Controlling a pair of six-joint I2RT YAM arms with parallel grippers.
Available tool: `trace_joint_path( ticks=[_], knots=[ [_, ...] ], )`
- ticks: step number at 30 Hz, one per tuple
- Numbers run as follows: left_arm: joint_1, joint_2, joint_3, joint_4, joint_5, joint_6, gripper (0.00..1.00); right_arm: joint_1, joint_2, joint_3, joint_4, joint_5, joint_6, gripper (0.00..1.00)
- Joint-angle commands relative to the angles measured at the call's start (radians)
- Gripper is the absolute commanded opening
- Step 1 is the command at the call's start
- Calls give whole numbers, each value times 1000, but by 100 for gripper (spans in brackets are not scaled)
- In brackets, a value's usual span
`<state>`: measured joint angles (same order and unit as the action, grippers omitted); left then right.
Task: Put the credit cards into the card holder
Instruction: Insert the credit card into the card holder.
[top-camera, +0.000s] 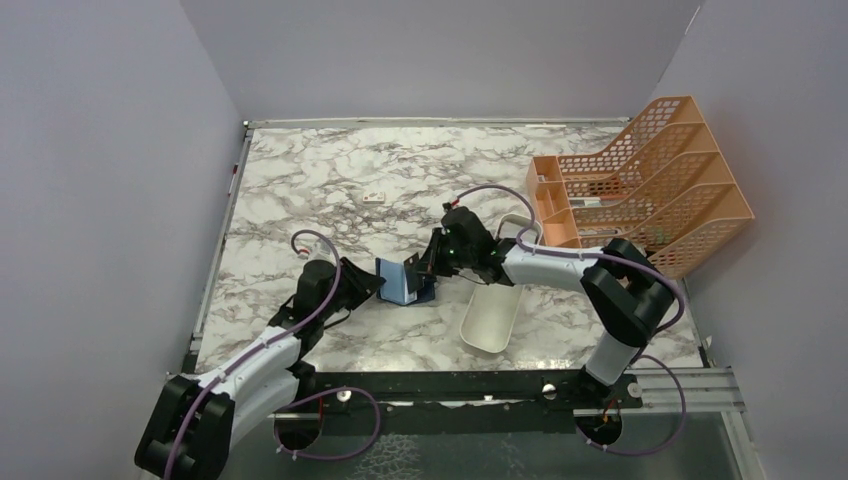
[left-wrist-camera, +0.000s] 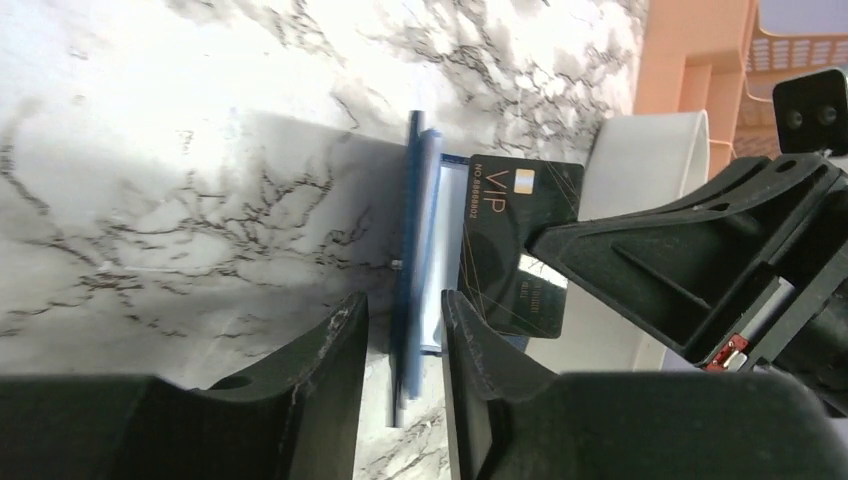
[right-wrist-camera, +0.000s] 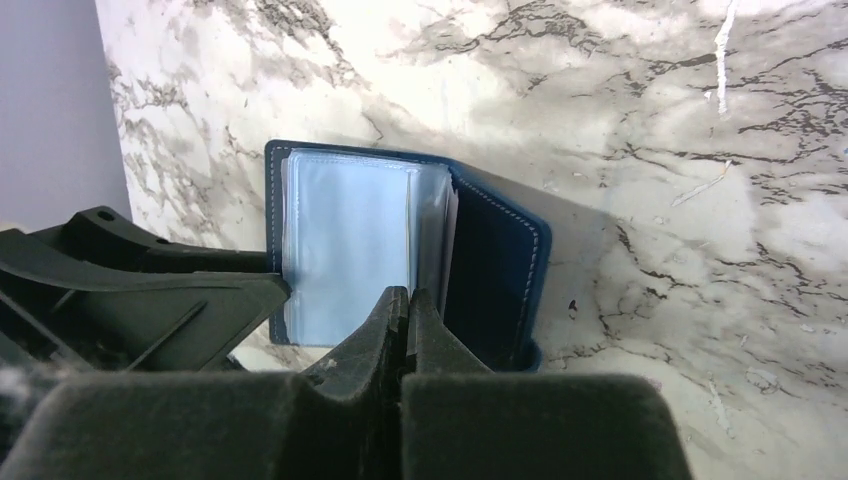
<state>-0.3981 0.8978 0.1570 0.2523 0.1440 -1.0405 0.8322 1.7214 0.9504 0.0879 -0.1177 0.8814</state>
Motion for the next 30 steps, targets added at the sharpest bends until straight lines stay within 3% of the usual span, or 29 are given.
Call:
trace_joint_path(
  ticks=[1, 5, 14, 22, 30],
  knots=[
    [7, -50, 59, -174, -117, 96, 38, 5, 35, 23, 13, 41, -18, 1],
    [6, -89, 86, -259, -160, 140, 37, 5, 61, 28, 24, 48, -1, 1],
    [7, -44, 82, -252, -152, 205, 14, 5, 82, -22, 165, 37, 30, 1],
    [6, -23, 125, -321, -183, 242, 15, 5, 123, -20, 202, -12, 45, 1],
    [7, 79, 93, -262, -147, 250, 3, 6, 136, -50, 273, -29, 23, 1]
  ],
)
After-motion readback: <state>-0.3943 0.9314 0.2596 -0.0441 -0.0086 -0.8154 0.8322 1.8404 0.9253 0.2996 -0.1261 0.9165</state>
